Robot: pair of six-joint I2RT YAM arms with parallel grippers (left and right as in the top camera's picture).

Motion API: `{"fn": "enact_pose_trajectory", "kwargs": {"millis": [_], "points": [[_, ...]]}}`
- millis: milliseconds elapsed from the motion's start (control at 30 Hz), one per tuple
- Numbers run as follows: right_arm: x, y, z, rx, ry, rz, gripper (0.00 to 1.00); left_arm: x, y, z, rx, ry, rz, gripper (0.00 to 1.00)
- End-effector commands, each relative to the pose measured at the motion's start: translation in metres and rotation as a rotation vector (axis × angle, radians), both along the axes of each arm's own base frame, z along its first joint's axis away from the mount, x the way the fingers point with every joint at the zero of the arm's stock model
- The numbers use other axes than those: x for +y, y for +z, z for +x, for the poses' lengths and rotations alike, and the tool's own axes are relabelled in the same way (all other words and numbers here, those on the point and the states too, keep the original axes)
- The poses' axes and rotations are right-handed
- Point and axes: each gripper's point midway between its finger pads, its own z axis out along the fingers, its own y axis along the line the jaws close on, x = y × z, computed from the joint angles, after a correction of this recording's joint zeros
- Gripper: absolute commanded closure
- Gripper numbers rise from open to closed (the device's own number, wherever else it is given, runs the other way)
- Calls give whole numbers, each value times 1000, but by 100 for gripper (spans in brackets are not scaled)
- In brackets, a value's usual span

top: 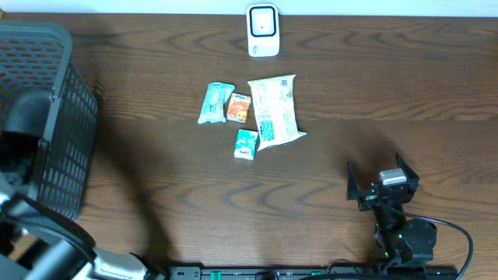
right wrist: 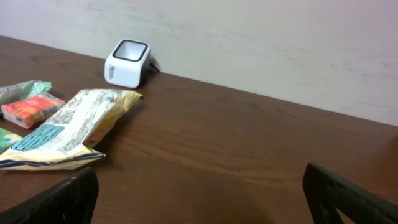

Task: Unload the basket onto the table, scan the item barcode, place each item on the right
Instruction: 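Grasp the dark green Zam-Buk tin in the basket with left gripper, then carry the Zam-Buk tin out and lower it beside the other items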

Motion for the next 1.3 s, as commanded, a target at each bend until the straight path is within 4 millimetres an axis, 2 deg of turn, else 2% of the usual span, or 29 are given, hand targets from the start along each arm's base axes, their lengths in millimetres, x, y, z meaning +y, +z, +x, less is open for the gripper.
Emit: {"fn": "enact_pose_trajectory", "kwargs": {"millis": [0,133,267,333,433,500,567,700,767,867,1000,1267], "points": [[2,0,-1,-1,9,-3,1,1,63,11,-151,23,88,43],[2,0,-1,-1,9,-3,1,-5,128,8,-287,59,193,43],[2,0,-1,-1,9,-3,1,-31,197,19,-524,-43,262,43],[2,0,-1,-1,9,-3,1,-53,232,24,-658,-112,279,43],[2,0,-1,-1,9,-3,1,-89,271,31,-802,-219,289,43],[2,0,-1,-1,9,-3,1,-118,288,38,-867,-303,285,43],[2,0,-1,-1,9,-3,1,-152,296,48,-903,-404,269,43],[2,0,-1,-1,9,-3,1,-223,289,70,-915,-650,221,43],[2,0,-1,-1,9,-3,1,-263,275,78,-894,-794,182,43],[2,0,-1,-1,9,-3,1,-306,242,87,-788,-912,157,43],[2,0,-1,-1,9,-3,1,-340,190,96,-589,-1014,212,43],[2,0,-1,-1,9,-3,1,-378,87,91,-190,-1136,218,43]]}}
